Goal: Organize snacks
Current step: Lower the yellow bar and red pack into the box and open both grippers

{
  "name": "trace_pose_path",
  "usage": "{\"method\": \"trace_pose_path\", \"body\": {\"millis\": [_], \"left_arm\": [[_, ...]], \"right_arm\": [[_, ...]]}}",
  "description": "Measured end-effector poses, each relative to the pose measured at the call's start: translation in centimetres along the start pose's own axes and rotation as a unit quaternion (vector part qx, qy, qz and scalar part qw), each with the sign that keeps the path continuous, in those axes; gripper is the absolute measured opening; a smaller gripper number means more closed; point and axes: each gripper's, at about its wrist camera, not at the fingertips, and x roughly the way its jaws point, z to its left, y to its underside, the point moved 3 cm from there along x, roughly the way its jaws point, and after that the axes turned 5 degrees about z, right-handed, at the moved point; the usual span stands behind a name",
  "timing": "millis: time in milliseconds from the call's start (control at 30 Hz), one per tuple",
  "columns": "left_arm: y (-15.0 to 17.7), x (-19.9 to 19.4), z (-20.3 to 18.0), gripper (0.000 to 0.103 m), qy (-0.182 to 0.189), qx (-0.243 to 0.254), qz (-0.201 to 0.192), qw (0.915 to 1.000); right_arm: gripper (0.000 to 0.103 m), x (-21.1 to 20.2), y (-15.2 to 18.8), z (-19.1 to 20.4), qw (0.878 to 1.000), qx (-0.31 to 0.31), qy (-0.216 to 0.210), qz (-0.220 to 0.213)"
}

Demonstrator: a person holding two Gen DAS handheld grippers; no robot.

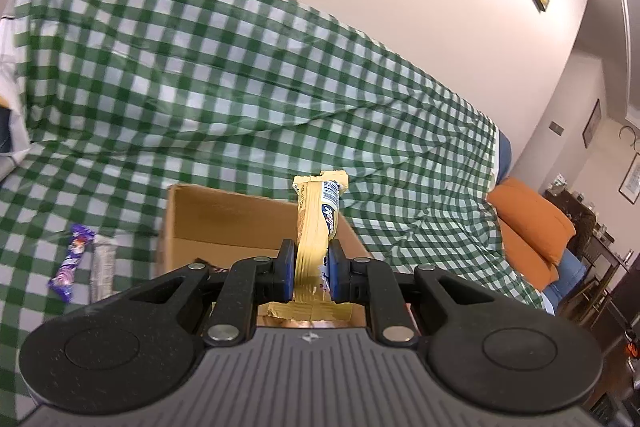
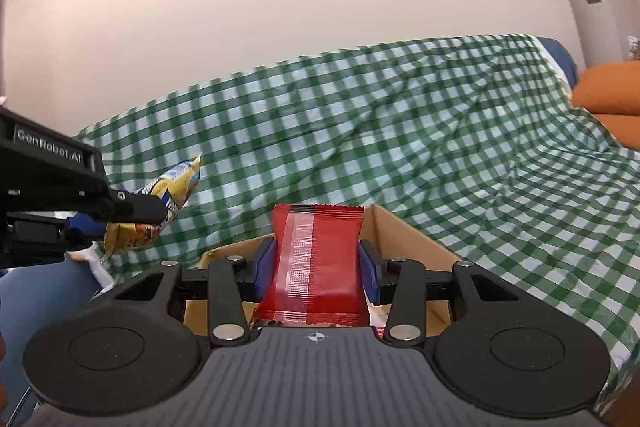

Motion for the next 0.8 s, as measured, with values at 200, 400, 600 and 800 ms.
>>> {"method": "trace_pose_path", "body": {"millis": [200, 400, 600, 800], "left_arm": [[-0.1, 1.7, -1.2, 0.018, 0.003, 0.007, 0.008, 0.9999], [-0.5, 2.8, -1.2, 0.018, 0.000, 0.001, 0.011, 0.9999], [-0.8, 3.2, -1.5, 0.018, 0.001, 0.003, 0.011, 0.9999], [-1.2, 3.4, -1.9, 0.018, 0.003, 0.008, 0.008, 0.9999]], "right_arm": [[0.045, 0.9, -0.2, -1.8, 0.999, 0.034, 0.024, 0.002], [0.045, 1.2, -0.2, -2.2, 0.999, 0.042, 0.025, 0.003], [0.045, 1.4, -0.2, -2.3, 0.999, 0.042, 0.023, 0.004], [0.045, 1.2, -0.2, -2.2, 0.999, 0.040, 0.021, 0.006]]}}
